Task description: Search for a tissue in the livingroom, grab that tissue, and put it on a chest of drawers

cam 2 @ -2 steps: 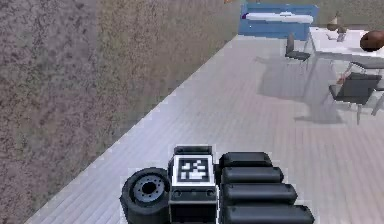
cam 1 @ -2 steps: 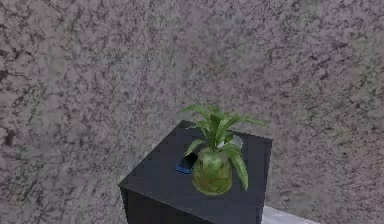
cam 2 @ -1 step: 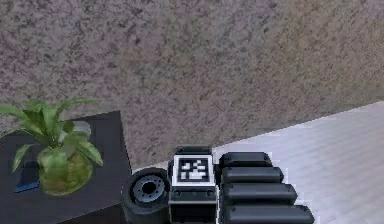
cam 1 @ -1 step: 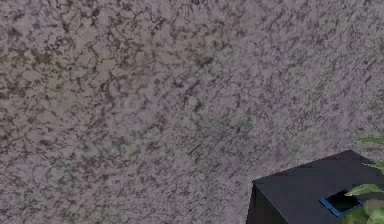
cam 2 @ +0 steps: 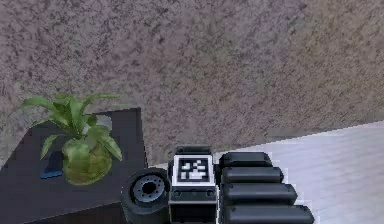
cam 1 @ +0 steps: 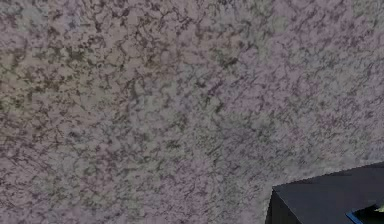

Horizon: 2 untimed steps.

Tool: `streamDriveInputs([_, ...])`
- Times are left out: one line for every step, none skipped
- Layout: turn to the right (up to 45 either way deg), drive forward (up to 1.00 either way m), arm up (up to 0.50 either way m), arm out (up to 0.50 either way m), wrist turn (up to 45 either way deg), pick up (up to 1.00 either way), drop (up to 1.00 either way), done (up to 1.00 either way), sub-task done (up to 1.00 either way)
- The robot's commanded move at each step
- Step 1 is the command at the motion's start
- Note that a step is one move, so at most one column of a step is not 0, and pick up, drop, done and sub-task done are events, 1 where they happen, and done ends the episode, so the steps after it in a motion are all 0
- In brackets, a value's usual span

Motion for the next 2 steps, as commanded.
streamDriveInputs([42.0,0.0,0.0,0.0,0.0,0.0,0.0,0.0,0.0])
streamDriveInputs([-36.0,0.0,0.0,0.0,0.0,0.0,0.0,0.0,0.0])
